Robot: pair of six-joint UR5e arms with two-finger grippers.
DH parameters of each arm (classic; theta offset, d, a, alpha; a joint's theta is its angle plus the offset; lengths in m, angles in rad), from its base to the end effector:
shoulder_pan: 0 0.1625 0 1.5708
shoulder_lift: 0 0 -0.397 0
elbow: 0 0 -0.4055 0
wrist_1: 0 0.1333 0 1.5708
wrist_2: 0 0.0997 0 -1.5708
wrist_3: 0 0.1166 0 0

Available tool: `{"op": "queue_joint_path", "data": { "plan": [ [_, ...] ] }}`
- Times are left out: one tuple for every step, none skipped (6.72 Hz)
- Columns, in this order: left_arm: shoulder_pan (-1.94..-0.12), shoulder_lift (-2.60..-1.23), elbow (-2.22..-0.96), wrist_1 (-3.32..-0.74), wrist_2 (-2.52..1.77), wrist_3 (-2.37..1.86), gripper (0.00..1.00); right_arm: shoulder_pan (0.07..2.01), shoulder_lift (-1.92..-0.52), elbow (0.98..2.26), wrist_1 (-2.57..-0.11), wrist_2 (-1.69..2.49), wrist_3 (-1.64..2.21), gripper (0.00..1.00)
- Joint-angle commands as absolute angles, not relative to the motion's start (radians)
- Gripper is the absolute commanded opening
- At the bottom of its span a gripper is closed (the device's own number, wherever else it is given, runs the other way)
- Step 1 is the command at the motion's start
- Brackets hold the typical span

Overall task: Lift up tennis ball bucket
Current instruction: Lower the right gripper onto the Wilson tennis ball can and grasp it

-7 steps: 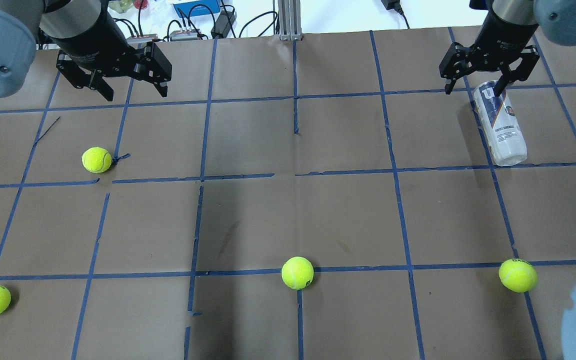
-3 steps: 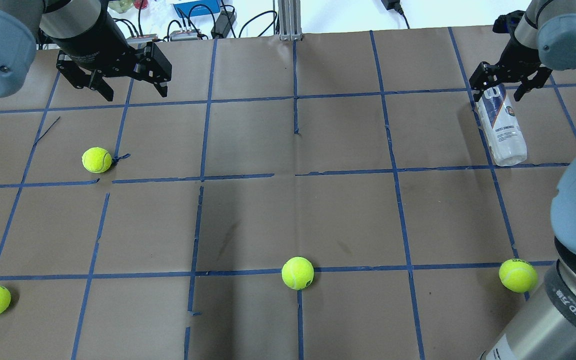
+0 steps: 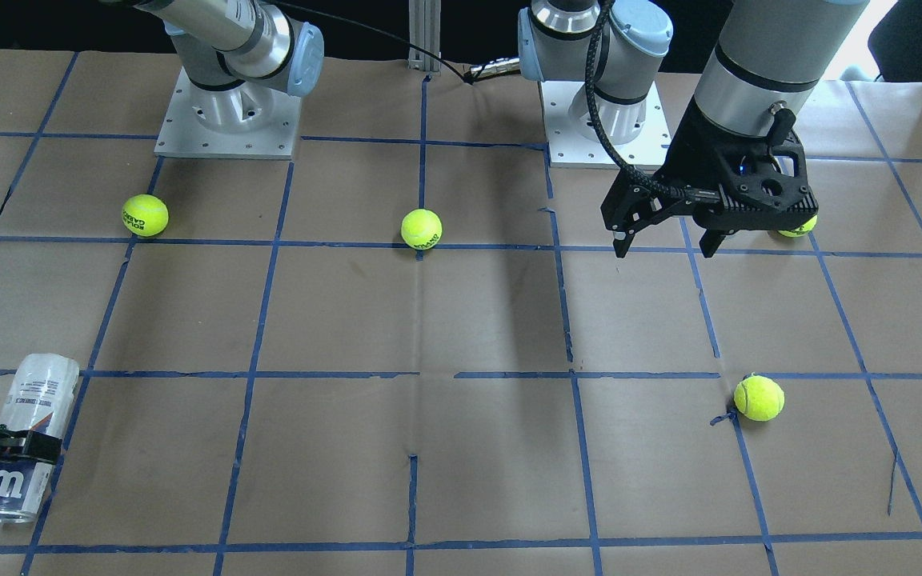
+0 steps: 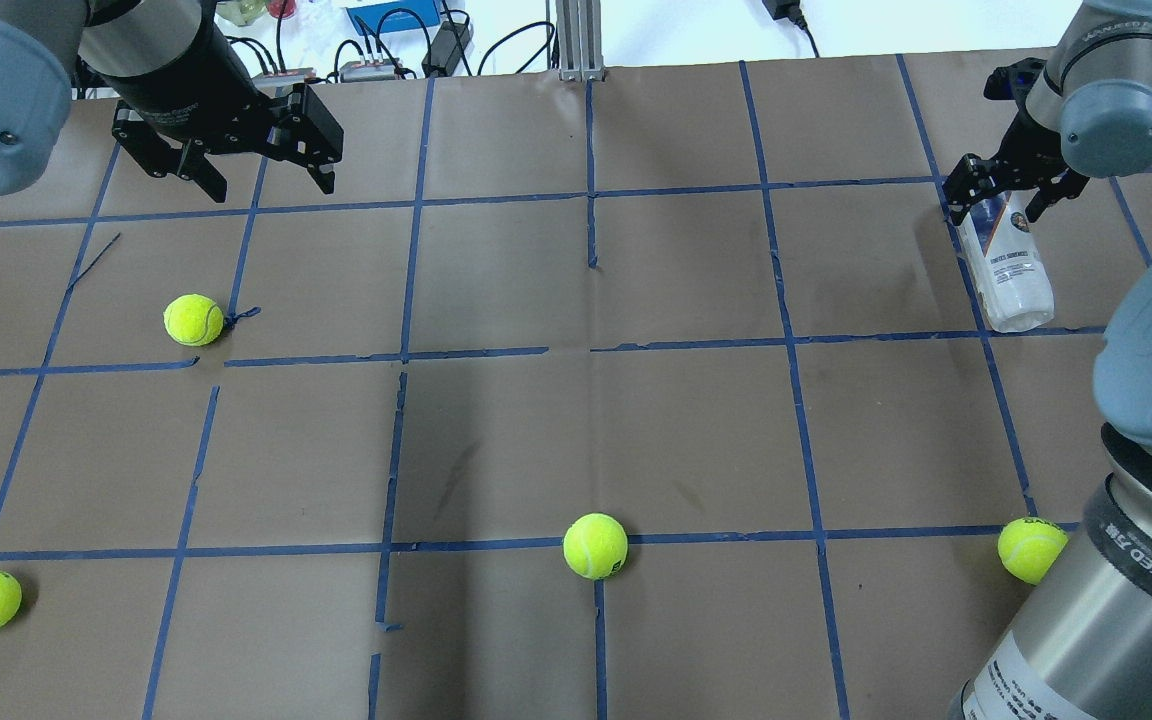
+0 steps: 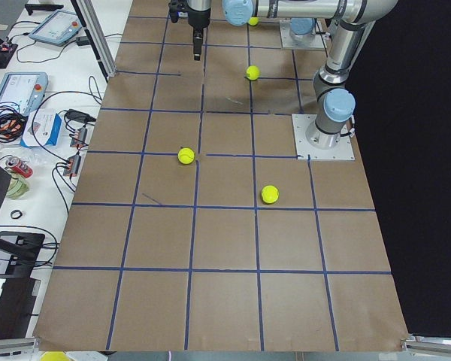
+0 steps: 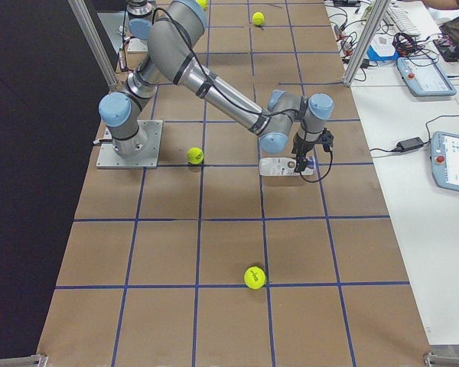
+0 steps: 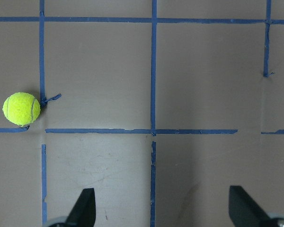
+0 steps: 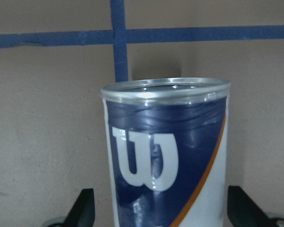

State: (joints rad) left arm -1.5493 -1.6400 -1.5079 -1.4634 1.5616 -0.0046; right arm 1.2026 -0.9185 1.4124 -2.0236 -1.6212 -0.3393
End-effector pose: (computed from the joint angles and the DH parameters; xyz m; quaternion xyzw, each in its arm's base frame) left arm -0.1227 -0.5467 0.4501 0.0128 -0.9986 0.0506 0.0042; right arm -0.1305 -0.6923 0.1653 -0.0139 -0.9994 -0.0280 0.0165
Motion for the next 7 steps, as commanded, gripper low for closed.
{"op": "queue_joint_path", "data": {
  "plan": [
    [-1.549, -1.641, -1.508, -1.463, 1.562, -0.005, 1.00, 1.198, -0.911, 1.431, -2.066, -1.614, -0.347, 0.92],
    [-1.549, -1.641, -1.508, -1.463, 1.562, -0.005, 1.00, 1.198, -0.911, 1.431, -2.066, -1.615, -0.347, 0.57],
    [-1.549, -1.640, -1.508, -1.463, 1.563, -0.005, 1.00, 1.198, -0.914, 1.431, -2.056, -1.624, -0.350, 0.41],
    [-1.549, -1.640, -1.508, -1.463, 1.563, -0.005, 1.00, 1.197, -0.923, 1.425, -2.049, -1.623, -0.369, 0.39],
    [-1.549, -1.640, -1.508, -1.463, 1.563, -0.005, 1.00, 1.198, -0.946, 1.416, -2.040, -1.612, -0.370, 0.39],
    [-1.549, -1.640, -1.508, -1.463, 1.563, -0.005, 1.00, 1.227, -1.012, 1.420, -2.007, -1.586, -0.373, 0.39],
    [-1.549, -1.640, -1.508, -1.463, 1.562, -0.005, 1.00, 1.299, -1.063, 1.424, -1.967, -1.469, -0.432, 0.39]
  ]
}}
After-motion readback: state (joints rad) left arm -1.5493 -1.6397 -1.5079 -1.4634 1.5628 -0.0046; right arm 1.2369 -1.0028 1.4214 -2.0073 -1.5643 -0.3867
